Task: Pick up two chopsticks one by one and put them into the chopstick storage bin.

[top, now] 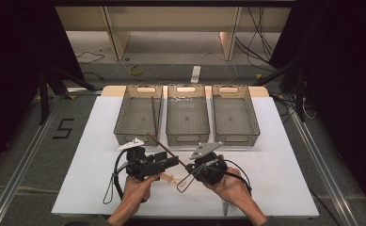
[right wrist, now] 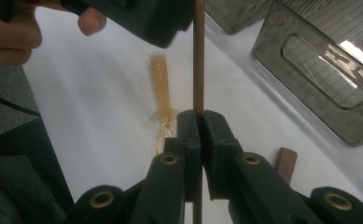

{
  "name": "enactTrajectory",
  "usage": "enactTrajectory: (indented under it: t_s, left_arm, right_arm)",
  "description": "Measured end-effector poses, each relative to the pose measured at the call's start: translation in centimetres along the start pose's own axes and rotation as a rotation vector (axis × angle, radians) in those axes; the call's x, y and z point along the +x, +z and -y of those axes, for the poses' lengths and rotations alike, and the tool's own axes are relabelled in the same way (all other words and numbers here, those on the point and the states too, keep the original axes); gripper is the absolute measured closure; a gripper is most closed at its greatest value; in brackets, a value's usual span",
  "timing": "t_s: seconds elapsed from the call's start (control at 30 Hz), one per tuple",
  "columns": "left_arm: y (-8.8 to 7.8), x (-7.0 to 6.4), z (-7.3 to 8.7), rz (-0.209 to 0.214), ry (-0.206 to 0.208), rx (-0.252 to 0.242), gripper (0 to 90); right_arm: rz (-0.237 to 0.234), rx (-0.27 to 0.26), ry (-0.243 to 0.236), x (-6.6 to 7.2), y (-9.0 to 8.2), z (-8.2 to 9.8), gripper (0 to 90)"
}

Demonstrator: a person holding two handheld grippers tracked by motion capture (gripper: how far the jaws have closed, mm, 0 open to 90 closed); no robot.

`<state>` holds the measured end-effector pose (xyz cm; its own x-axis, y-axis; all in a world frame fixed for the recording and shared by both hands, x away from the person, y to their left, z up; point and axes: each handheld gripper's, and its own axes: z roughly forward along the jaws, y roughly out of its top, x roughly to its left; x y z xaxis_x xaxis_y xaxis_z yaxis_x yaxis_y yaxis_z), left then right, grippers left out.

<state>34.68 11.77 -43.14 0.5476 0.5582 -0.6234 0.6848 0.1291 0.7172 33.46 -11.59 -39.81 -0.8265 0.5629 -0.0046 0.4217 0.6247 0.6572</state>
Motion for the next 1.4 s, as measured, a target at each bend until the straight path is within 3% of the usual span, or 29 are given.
enactTrajectory:
  t_s: [0.17, 0.37, 0.57, 0.7, 0.87, 1.0, 1.27, 1.4]
  left_arm:
    - [0.1, -0.4, 0.0, -0.007, 0.041, -0.002, 42.8]
    - [0.3, -0.1, 0.1, 0.028, 0.005, -0.005, 56.6]
    - [0.3, 0.1, 0.0, 0.016, -0.011, 0.0, 69.1]
    - [0.2, 0.3, -0.1, 0.052, -0.057, -0.005, 75.8]
    - [0.2, 0.2, -0.4, 0.117, -0.053, 0.008, 83.2]
    - [-0.1, 0.3, -0.5, 0.111, -0.051, 0.009, 84.7]
    - [-0.9, 0.2, -1.3, 0.067, 0.027, 0.012, 84.8]
    - [-1.3, -0.2, -1.7, 0.045, 0.065, 0.02, 84.8]
  right_arm:
    - [-0.007, -0.011, -0.013, 0.3, -0.1, -0.1, 86.2]
    - [-0.017, -0.02, -0.02, 0.8, 0.0, -0.2, 86.2]
    - [-0.022, -0.023, -0.017, 0.9, 0.0, -0.2, 86.2]
    - [-0.024, -0.033, -0.015, 1.0, -0.1, -0.2, 86.1]
    - [-0.03, -0.038, -0.01, 1.0, 0.1, -0.2, 86.0]
    - [-0.037, -0.045, -0.009, 1.0, 0.1, -0.1, 84.9]
    - [-0.037, -0.071, 0.041, -0.3, -1.5, 0.1, 60.9]
    - [-0.03, -0.021, 0.079, -1.5, -1.9, 0.9, 49.6]
